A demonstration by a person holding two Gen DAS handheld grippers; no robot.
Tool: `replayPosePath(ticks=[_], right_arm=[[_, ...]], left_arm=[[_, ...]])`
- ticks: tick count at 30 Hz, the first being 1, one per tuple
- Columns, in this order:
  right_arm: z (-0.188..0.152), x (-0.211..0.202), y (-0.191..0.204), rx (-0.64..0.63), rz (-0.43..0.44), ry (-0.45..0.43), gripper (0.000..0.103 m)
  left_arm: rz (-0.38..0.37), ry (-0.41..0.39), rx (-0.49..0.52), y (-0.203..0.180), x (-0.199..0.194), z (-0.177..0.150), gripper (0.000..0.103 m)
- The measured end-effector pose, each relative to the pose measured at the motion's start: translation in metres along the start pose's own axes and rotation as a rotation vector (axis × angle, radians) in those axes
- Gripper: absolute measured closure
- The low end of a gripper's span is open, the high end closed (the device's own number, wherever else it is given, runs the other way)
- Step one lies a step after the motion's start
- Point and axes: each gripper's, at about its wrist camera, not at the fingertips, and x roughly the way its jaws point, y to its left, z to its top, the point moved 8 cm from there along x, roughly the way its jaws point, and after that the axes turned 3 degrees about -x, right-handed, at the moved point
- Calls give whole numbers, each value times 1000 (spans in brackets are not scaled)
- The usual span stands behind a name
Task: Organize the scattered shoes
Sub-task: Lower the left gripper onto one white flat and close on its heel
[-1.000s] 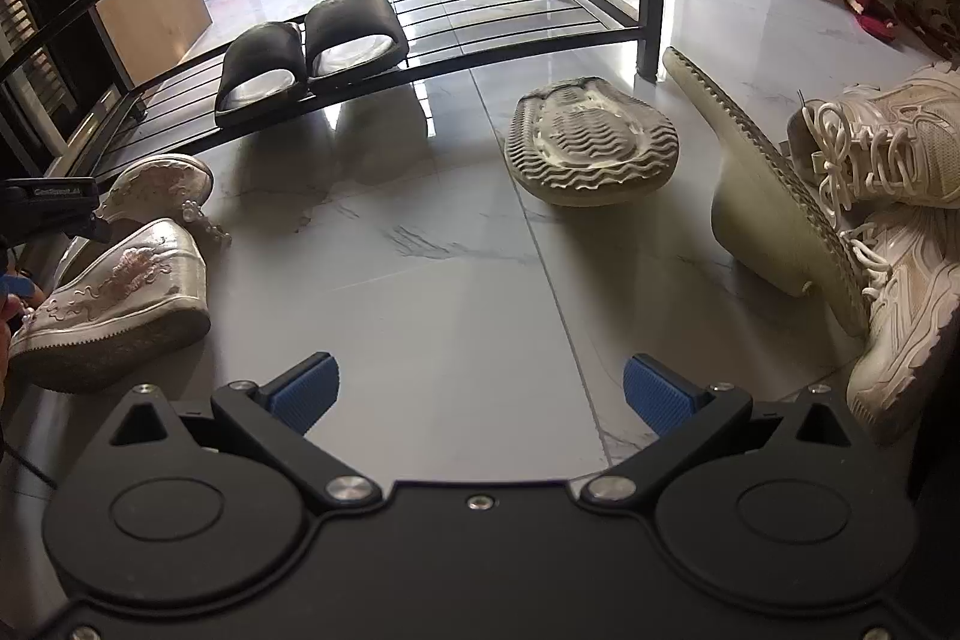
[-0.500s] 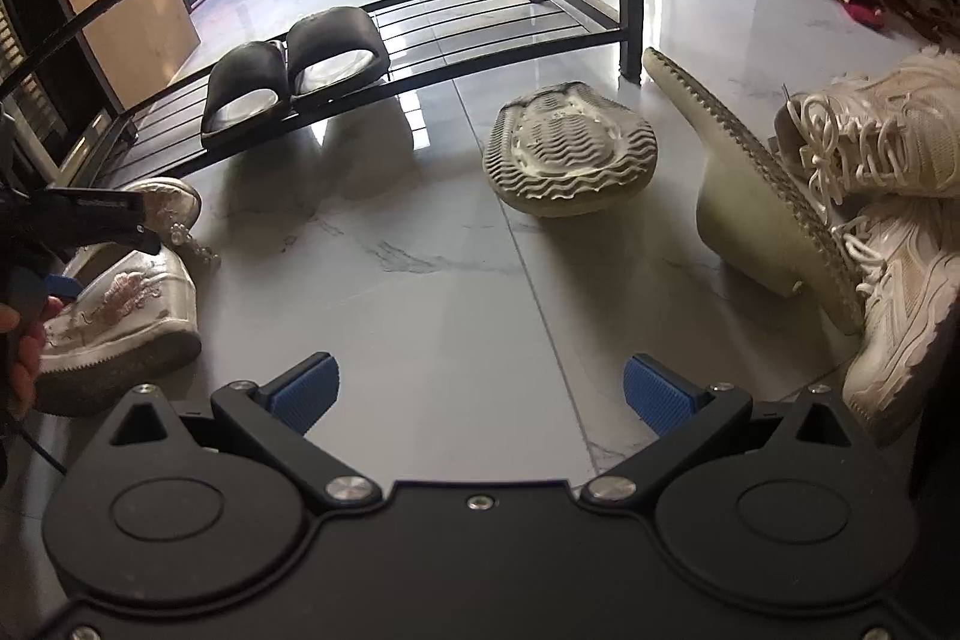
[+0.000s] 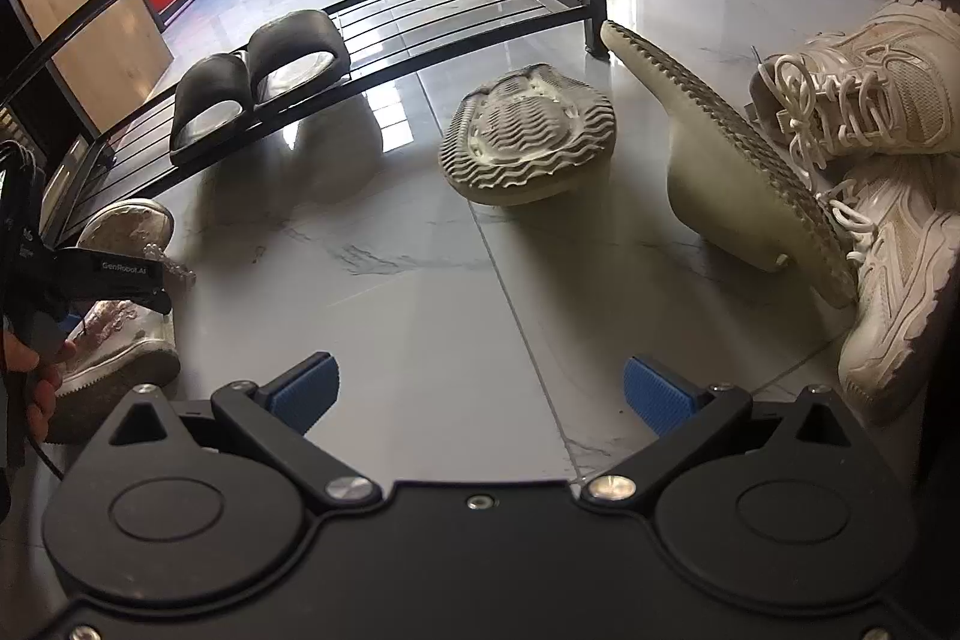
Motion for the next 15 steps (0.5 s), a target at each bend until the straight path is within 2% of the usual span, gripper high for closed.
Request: replayPosePath(ticks=[5, 15], right_arm=[[1, -2, 0, -3, -9, -8, 0], [2, -2, 1, -23, -25, -20, 0]], left_arm=[[12, -25, 23, -1, 2, -4, 0], [14, -20, 47, -3, 13, -5, 0]])
